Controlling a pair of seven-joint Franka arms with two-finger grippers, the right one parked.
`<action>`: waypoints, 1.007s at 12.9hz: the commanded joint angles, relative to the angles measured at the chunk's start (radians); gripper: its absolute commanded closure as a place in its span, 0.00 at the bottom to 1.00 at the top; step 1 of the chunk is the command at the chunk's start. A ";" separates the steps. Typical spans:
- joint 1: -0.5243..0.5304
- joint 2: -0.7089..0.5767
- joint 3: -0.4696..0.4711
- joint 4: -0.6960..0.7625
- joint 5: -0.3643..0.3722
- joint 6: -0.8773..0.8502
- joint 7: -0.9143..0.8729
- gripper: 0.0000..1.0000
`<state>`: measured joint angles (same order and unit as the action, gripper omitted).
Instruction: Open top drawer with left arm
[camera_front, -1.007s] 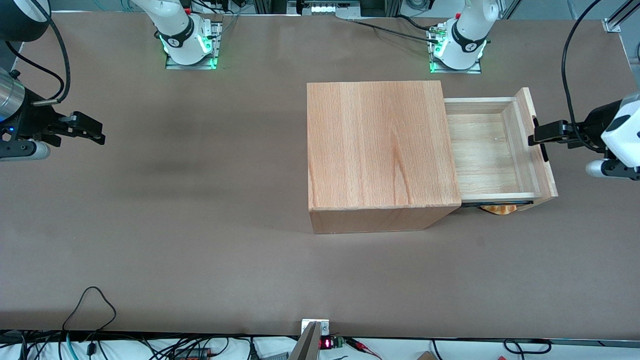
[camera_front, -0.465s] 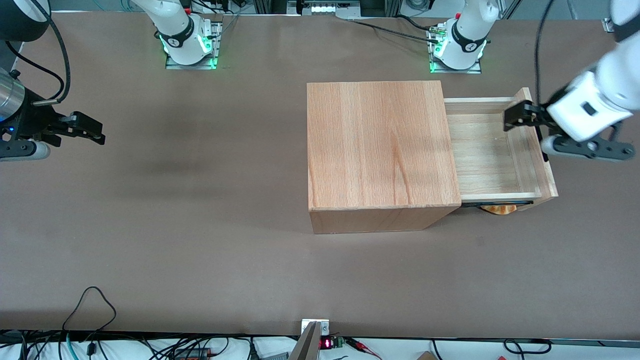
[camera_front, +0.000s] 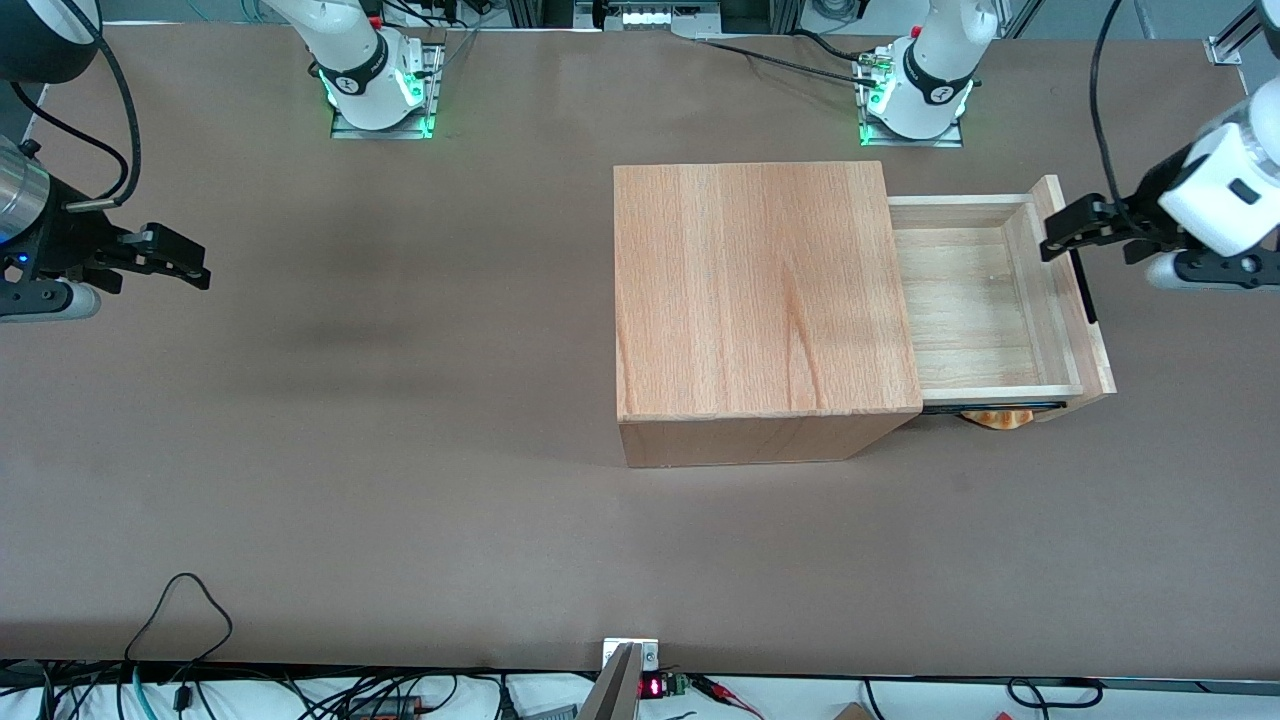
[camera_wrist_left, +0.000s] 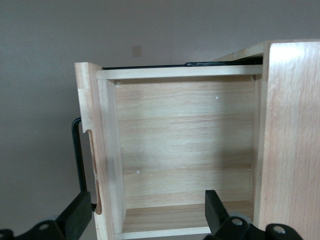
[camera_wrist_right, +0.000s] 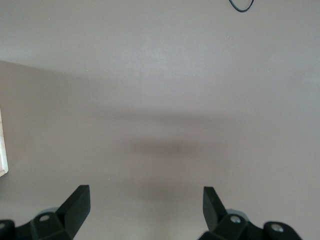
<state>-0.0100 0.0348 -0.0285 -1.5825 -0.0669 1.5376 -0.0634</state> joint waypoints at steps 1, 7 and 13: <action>-0.007 -0.029 -0.016 -0.036 0.024 0.021 0.005 0.00; 0.007 -0.039 -0.038 -0.037 0.044 -0.019 0.007 0.00; 0.031 -0.030 -0.027 -0.005 0.032 -0.015 0.026 0.00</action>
<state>0.0130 0.0129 -0.0519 -1.5916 -0.0420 1.5103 -0.0625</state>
